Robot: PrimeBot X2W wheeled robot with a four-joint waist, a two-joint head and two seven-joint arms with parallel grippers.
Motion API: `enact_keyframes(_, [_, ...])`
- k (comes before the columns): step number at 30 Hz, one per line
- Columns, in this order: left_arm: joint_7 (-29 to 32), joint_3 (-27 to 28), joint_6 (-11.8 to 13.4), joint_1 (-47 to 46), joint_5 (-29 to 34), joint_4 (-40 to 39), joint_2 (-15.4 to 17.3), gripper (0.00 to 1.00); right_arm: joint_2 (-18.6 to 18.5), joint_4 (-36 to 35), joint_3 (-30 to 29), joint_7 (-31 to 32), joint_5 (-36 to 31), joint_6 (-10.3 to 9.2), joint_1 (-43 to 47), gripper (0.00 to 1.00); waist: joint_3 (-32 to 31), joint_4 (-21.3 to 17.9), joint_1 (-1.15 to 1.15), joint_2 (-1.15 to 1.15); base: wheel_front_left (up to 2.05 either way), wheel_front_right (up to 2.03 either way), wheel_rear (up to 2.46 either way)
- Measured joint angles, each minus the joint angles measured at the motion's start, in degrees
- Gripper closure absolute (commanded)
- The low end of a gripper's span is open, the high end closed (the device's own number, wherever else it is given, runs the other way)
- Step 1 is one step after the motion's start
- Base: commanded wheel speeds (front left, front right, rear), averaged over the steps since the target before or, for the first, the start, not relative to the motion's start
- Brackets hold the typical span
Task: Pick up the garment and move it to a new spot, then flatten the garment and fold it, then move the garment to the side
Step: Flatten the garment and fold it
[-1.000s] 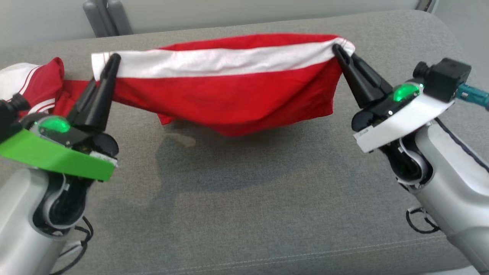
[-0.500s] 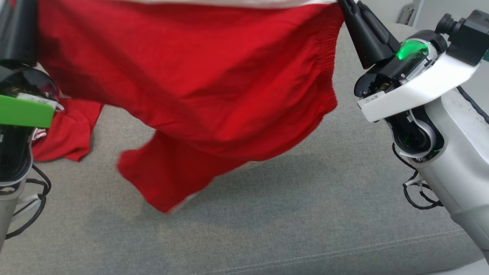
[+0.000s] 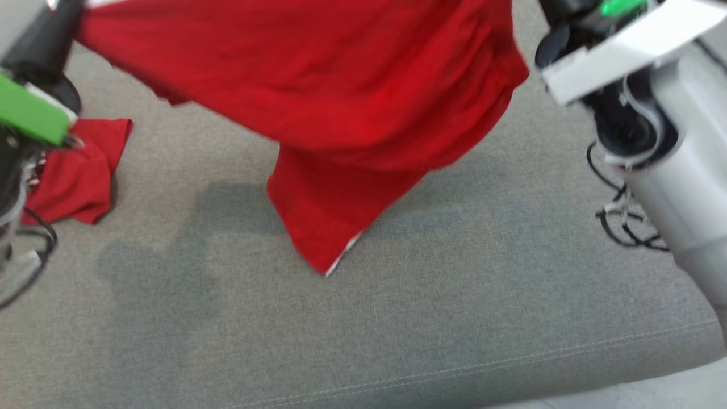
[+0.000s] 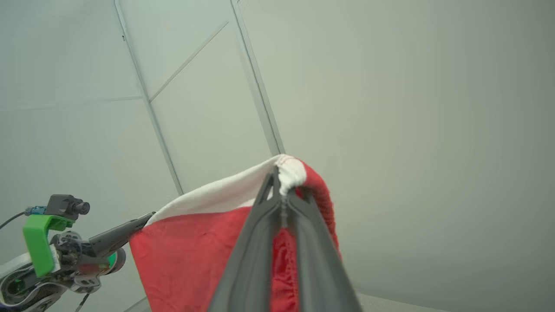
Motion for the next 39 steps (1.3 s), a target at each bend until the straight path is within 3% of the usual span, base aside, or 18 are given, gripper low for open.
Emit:
enact_keyframes(4, [1.1,1.2,0.9,-8.9,1.2,3.5,-0.1,1.00,3.1,5.6,-3.6,1.2,2.0,0.00,-7.4,1.00,2.4,-0.4,0.00,0.00,0.00,0.00,0.00])
enact_keyframes(8, [-1.6,4.6,0.7,-17.9,2.8,4.6,-1.5,1.00,6.5,10.0,-6.7,0.4,2.8,-0.24,-14.2,1.00,4.9,-0.8,0.00,0.00,0.00,0.00,0.00])
enact_keyframes(13, [-2.5,3.8,-1.3,-20.2,3.7,5.1,-2.9,1.00,7.7,12.1,-7.0,-1.8,1.7,-0.10,-18.0,1.00,7.5,-1.3,0.00,0.00,0.00,0.00,0.00])
enact_keyframes(18, [-3.0,0.8,-2.0,-12.1,3.3,6.4,-4.4,1.00,8.3,15.7,-0.7,-2.2,1.2,-0.08,-10.0,1.00,8.7,-0.9,0.00,0.00,0.00,0.00,0.00])
enact_keyframes(23, [-4.5,-0.2,-2.9,-2.4,-0.9,5.2,-7.2,1.00,7.7,16.5,3.1,-2.2,1.6,-0.08,0.4,1.00,8.9,0.3,0.00,0.00,0.00,0.00,0.00])
enact_keyframes(30, [-5.6,-4.5,-3.1,11.6,-0.6,4.2,-6.0,1.00,6.5,14.6,5.5,-3.3,4.6,-0.08,11.2,1.00,7.1,0.9,0.00,0.00,0.00,0.00,0.00])
enact_keyframes(39, [-12.4,-2.8,-3.2,22.4,-2.2,3.5,-6.1,1.00,2.7,7.1,7.4,-4.0,5.3,-0.08,19.7,1.00,3.7,1.4,0.00,0.00,0.00,0.00,0.00])
